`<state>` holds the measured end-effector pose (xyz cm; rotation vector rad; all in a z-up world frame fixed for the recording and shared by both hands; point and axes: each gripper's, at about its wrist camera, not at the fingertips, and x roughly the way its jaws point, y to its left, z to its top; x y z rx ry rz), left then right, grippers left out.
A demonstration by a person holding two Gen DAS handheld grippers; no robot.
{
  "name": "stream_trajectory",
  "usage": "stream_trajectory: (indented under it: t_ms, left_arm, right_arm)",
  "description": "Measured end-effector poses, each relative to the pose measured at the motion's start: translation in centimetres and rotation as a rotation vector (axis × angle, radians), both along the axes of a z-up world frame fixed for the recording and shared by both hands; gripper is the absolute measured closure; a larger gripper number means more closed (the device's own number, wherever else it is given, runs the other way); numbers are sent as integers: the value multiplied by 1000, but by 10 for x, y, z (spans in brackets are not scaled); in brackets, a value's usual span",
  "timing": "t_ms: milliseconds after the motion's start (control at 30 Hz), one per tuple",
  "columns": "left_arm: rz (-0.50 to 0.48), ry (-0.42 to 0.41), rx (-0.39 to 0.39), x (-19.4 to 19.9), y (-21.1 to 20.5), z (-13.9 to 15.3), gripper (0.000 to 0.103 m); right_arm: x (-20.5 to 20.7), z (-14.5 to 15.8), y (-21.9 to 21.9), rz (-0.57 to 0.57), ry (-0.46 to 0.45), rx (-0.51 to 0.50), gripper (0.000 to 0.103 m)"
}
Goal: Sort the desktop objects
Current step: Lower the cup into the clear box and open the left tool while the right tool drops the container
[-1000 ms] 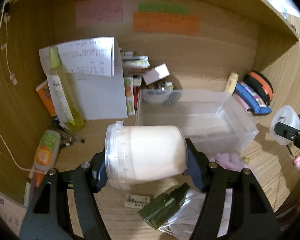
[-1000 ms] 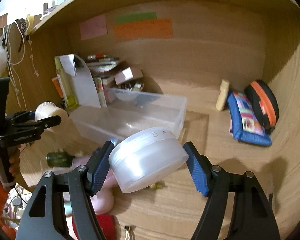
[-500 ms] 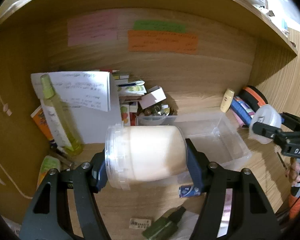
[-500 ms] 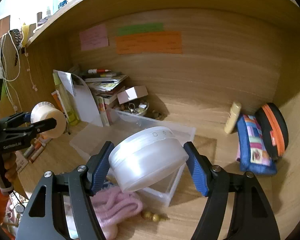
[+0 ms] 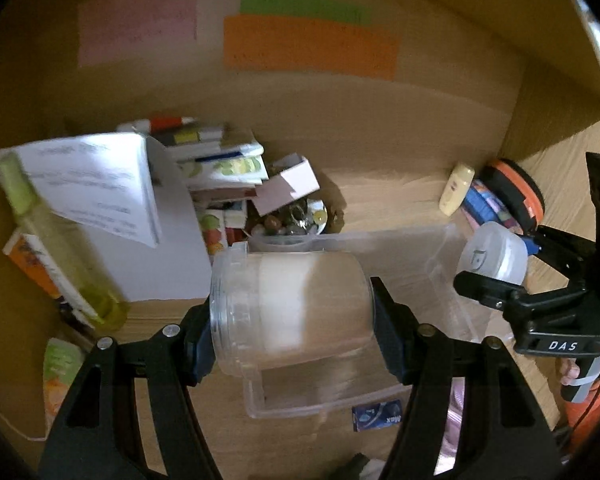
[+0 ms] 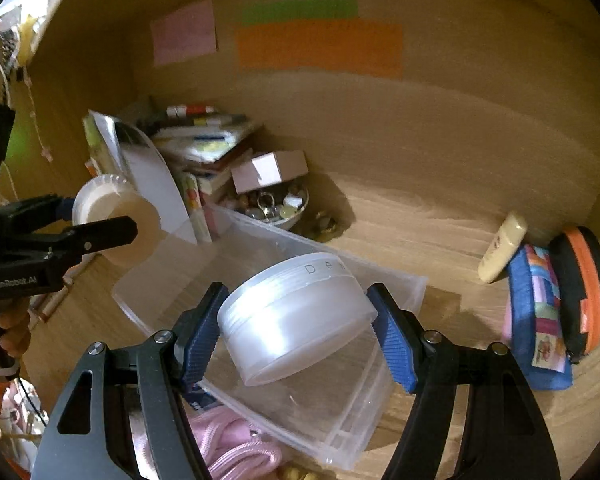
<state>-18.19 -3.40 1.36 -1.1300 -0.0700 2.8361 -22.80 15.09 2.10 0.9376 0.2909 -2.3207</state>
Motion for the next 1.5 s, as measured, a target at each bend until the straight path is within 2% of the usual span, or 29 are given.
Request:
stream_trajectory:
  t_ms: [300, 533, 833, 933, 1033, 1267, 1500]
  left_arm:
    - [-61, -136, 16, -39, 1, -38, 37]
    - [-105, -190, 0, -56, 7, -57, 37]
    - [-135, -211, -98, -66, 25, -71, 37]
    - [-149, -230, -105, -69, 28, -76, 37]
    - [-156, -234, -155, -69, 33, -81, 37]
    - [-172, -239, -195, -71, 41, -84, 37]
    - [-171, -247, -187, -69, 36, -85, 36]
  right_arm:
    - [-35, -40, -15, 7, -90, 110, 35]
    - [-47, -57, -25, 29, -137, 226, 35]
    - [-49, -68, -36, 68, -163, 333, 35]
    - [-50, -72, -40, 75, -174, 369, 35]
    - [-49, -74, -44, 84, -174, 411, 35]
    - [-48, -74, -44, 87, -188, 453, 35]
    - [-46, -68, -40, 73, -187, 463, 34]
